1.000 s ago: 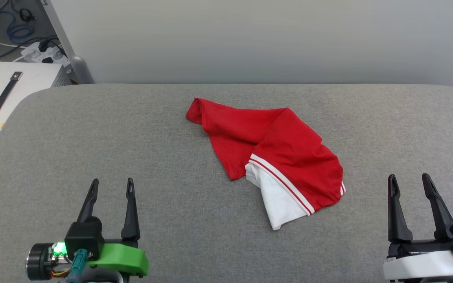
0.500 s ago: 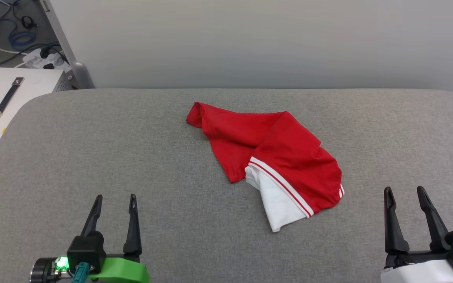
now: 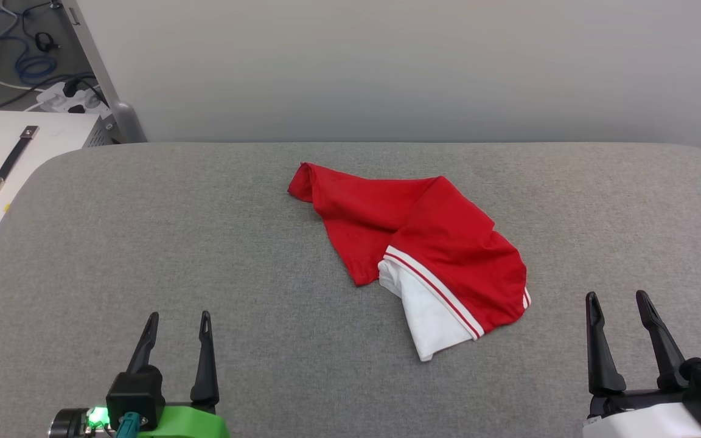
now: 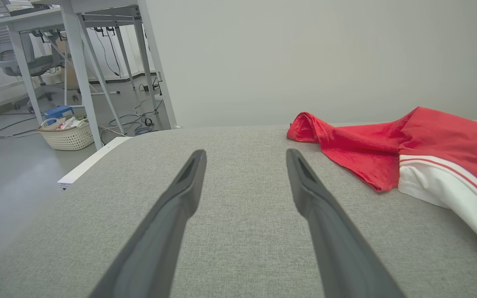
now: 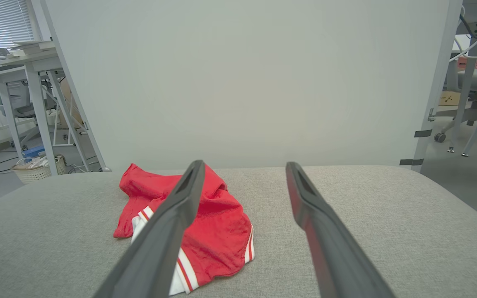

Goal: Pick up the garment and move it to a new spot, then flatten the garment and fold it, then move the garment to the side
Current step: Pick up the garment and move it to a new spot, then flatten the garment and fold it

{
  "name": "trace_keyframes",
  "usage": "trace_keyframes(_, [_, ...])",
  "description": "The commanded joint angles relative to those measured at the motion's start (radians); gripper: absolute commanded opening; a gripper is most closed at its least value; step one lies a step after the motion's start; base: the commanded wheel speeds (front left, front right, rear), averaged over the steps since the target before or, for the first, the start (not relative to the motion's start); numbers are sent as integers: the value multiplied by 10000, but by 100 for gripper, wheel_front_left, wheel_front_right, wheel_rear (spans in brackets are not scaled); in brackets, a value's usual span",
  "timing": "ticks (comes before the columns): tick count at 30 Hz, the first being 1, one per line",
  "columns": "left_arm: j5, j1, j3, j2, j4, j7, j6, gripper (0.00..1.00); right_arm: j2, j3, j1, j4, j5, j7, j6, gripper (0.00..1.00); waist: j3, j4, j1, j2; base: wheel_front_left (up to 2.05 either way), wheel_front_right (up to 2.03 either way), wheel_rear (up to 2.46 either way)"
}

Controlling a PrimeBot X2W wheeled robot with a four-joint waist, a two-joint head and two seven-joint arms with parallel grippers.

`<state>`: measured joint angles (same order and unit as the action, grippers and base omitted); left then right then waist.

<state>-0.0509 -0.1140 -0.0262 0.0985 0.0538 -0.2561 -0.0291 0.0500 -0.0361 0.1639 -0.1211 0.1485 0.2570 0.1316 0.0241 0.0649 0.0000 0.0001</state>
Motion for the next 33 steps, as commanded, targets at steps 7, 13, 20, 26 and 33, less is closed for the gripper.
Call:
trace_keyframes(7, [164,-213,126,-126,99,-57,144,100,3,8,144,56,-76,48,-9,100,97,-71,0,-1,0,0,0])
trace_keyframes(13, [239,-184,142,-174,153,-57,203,100,3,63,93,19,-160,48,-9,100,142,-64,0,-1,0,0,0])
trace_keyframes(20, [296,-105,184,-213,98,-57,196,100,39,397,-840,-493,-597,48,-9,100,-6,-14,0,-1,0,0,0])
trace_keyframes(26, [328,226,165,-234,23,-57,243,100,1433,1981,-3132,-412,-257,48,-9,100,-530,198,0,-1,0,0,0])
trace_keyframes(33, [303,531,142,-285,44,-57,229,100,3184,5352,-5864,1175,1062,-638,-9,100,-1081,498,0,-1,0,0,0])
